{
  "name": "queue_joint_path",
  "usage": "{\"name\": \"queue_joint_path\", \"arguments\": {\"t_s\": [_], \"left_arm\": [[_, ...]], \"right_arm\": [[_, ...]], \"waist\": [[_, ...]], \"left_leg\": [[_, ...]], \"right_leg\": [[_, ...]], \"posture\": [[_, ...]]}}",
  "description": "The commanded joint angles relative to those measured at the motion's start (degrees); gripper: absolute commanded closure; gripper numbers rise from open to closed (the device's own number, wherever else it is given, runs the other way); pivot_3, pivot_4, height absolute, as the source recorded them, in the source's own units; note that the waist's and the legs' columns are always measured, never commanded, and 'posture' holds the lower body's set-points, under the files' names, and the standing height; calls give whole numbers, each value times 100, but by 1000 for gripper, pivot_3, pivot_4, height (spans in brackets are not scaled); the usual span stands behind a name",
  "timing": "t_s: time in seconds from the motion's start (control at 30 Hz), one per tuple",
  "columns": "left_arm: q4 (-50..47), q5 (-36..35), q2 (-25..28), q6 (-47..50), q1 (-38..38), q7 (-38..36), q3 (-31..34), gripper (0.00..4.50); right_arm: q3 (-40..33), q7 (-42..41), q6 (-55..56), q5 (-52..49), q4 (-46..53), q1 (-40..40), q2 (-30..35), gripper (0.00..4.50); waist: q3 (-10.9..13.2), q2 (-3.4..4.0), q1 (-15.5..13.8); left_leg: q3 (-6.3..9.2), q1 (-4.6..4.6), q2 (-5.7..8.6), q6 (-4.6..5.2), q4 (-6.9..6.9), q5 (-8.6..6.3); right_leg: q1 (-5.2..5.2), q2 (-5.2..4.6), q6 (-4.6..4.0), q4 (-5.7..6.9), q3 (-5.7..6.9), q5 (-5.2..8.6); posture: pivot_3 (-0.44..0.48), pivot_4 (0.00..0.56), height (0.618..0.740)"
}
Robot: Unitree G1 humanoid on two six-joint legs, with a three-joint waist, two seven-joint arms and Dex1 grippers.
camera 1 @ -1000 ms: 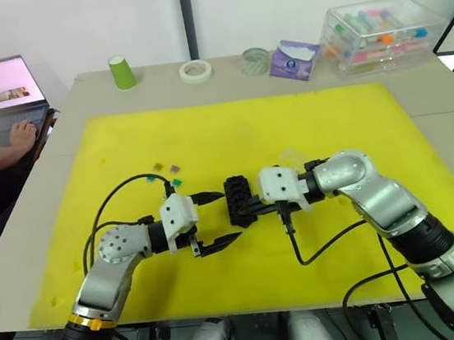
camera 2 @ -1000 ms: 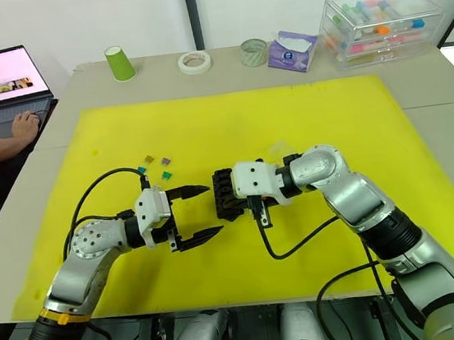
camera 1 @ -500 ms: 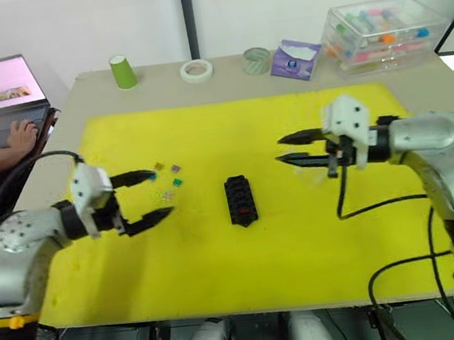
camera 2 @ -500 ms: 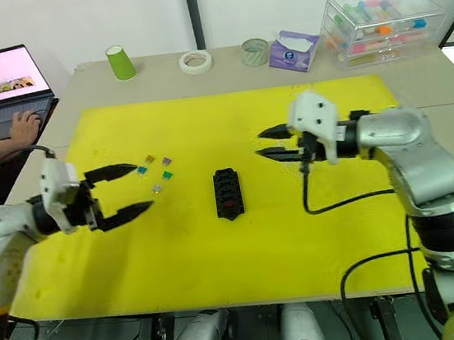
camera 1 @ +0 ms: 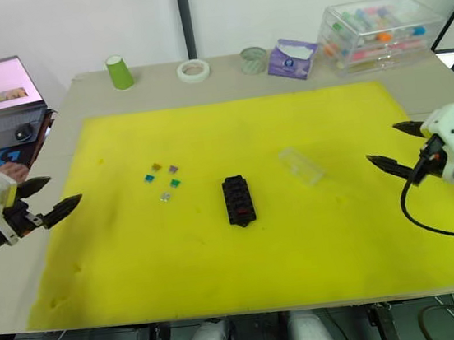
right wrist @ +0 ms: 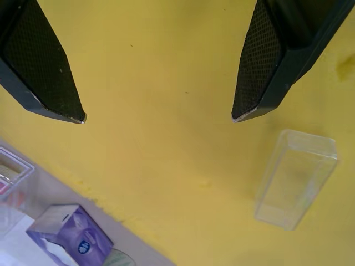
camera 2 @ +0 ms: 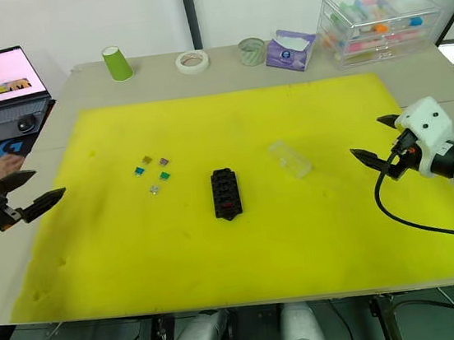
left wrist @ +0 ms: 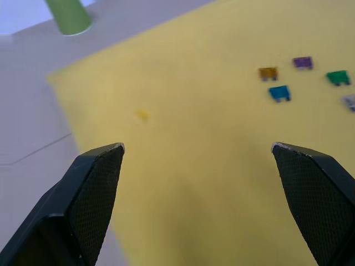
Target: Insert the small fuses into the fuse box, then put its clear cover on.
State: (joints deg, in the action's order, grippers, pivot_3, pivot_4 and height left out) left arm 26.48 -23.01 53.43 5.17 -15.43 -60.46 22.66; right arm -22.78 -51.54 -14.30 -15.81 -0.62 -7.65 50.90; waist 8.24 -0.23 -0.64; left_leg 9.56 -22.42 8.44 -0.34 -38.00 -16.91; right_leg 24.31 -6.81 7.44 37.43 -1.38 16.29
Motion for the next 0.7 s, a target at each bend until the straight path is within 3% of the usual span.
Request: {"name": "queue_joint_path", "arguments": {"t_s": [0.03,0.2,0.4,0.7], "left_arm": [[91,82,101,-125,-148,-98,-38,0],[20,16,14,78,-309,-100,-130,0],[-471,-124,-9,992,-325,107,-130,0],[-1496,-465,-226,3043,-456,1719,269,0]], "right_arm": [[-220,109,223,-2,-27,79,23,56],[-147,124,35,-124,136,79,80,56],[-32,104,-43,-88,200,-56,158,56],[414,-13,-285,-236,340,-696,157,56]], "waist": [[0,1,1],[1,1,40],[1,1,84],[1,1,157]], "left_leg": [[-1,0,1,0,0,0],[1,0,-1,0,-1,0],[1,0,-1,0,0,0],[2,0,-3,0,0,0]], "right_leg": [[0,-1,0,0,-1,0],[2,1,0,5,-1,0],[3,2,0,6,-1,0],[5,3,0,8,-1,0]], "posture": [[0,150,740],[0,150,740],[0,150,740],[0,150,740]]}}
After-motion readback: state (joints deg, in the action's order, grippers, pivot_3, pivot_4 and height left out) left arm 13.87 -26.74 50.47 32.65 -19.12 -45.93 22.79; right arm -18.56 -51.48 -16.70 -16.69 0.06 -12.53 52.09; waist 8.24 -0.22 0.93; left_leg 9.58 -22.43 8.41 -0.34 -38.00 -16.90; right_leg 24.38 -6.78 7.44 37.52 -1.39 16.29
